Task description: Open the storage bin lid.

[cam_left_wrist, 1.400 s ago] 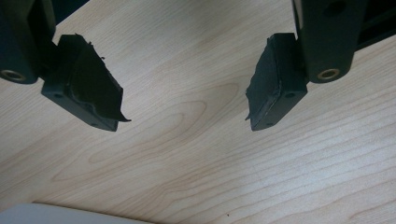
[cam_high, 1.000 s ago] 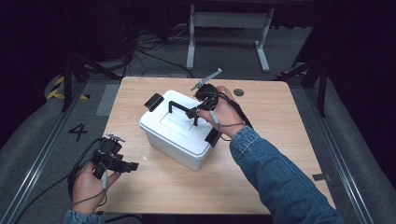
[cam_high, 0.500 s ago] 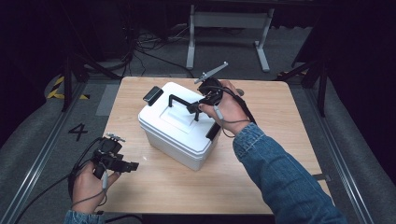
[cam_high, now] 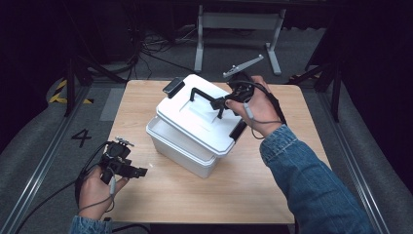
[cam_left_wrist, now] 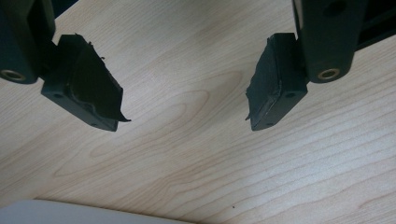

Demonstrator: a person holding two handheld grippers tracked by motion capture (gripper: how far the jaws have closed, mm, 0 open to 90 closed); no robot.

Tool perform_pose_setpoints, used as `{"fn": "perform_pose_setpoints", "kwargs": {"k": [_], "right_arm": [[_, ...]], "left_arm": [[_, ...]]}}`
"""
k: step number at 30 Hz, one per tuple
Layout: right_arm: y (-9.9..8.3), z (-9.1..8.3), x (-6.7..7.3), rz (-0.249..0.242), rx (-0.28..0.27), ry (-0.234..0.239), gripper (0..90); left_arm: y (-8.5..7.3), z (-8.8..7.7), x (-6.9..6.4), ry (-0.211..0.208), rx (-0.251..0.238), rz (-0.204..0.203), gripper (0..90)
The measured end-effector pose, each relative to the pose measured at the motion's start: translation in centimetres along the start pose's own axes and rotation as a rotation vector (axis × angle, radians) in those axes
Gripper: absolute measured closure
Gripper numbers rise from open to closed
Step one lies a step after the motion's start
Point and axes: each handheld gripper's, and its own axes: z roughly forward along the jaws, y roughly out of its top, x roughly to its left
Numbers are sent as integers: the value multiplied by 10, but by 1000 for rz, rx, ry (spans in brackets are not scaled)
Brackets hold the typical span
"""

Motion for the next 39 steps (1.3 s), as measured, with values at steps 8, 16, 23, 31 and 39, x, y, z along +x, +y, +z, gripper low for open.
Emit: {"fn": "perform_pose_setpoints", "kwargs": {"k": [8, 16, 23, 31, 39], "right_arm": [[-13, -28, -17, 31, -30, -35, 852], [-27, -52, -36, 77, -47, -72, 852], [-40, -68, -51, 106, -51, -111, 852], [-66, -89, -78, 158, -52, -177, 852], [-94, -99, -106, 210, -50, -230, 852]], "left_arm": [[2, 2, 0, -1, 5, 2, 271], [3, 4, 0, -4, 13, 2, 271], [3, 5, 1, 1, 15, 6, 271], [3, 6, 2, -5, 19, -6, 271], [5, 9, 2, -5, 26, -10, 271]]}}
